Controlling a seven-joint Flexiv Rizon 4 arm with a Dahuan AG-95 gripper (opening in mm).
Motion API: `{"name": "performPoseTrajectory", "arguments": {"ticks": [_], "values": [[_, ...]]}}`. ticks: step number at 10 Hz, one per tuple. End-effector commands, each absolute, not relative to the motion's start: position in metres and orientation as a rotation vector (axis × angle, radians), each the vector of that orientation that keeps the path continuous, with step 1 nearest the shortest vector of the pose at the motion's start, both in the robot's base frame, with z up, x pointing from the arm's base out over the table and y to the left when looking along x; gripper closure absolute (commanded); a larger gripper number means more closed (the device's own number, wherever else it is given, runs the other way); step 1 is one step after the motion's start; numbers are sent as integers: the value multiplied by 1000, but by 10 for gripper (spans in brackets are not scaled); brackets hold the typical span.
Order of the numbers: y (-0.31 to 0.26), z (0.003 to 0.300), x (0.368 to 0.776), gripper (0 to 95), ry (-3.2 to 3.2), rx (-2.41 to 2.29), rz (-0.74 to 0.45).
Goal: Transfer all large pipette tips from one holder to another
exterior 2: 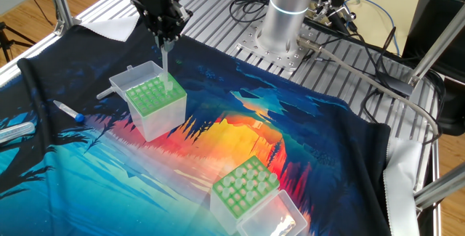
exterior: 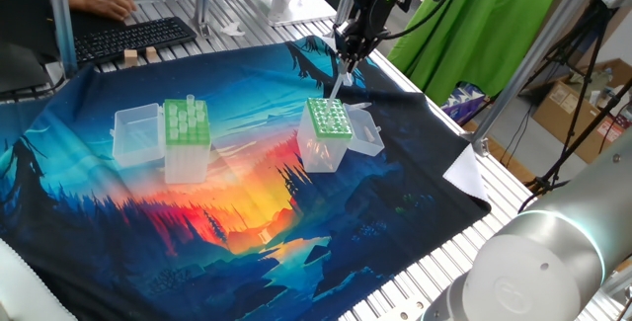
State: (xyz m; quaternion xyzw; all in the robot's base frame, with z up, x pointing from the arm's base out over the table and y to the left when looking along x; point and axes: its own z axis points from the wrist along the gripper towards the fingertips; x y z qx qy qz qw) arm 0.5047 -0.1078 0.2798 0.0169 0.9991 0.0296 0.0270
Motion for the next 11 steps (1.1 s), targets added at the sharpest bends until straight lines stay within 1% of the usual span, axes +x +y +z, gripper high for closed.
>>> {"name": "performPoseTrajectory", "arguments": {"ticks": [1, 11], "values": [[-107, 280, 503, 950, 3084, 56, 92], [-106, 277, 500, 950, 3093, 72, 104]]}}
